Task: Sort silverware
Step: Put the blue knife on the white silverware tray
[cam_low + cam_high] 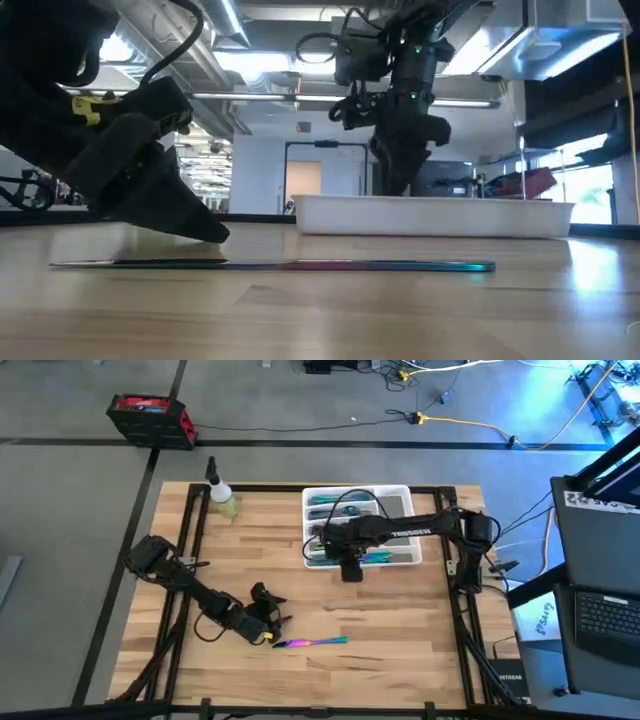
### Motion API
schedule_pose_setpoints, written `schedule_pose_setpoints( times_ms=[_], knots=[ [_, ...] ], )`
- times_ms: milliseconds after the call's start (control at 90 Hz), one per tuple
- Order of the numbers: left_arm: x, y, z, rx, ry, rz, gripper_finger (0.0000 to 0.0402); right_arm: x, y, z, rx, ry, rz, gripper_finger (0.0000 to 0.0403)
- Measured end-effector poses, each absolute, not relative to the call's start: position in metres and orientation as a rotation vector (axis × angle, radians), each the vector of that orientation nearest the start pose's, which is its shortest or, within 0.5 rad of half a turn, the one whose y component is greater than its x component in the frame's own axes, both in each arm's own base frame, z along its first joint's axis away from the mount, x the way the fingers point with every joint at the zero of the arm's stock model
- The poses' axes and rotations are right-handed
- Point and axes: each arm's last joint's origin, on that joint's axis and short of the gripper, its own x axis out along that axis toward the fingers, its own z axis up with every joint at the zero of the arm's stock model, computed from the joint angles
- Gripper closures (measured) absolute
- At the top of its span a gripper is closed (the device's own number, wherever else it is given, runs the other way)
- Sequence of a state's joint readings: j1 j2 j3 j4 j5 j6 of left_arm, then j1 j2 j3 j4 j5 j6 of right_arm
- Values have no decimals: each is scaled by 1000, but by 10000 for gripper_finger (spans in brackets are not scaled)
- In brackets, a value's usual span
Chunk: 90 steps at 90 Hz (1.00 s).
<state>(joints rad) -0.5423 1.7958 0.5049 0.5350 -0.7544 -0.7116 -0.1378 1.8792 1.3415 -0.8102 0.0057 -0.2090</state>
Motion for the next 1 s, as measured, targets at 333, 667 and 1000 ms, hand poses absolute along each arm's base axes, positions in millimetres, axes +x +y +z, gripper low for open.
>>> schedule_pose_setpoints(
  times_ms=[333, 667, 1000],
  knots=[
    [252, -131, 104, -273, 291, 303, 139, 357, 48, 234, -235, 1093, 152, 226],
    [253, -168, 128, -231, 183, 188, 178, 341, 116, 243, -256, 1000, 60, 226],
    [258, -215, 144, -112, 335, 144, 387, 309, 171, 242, -356, 945, -113, 226]
  ],
)
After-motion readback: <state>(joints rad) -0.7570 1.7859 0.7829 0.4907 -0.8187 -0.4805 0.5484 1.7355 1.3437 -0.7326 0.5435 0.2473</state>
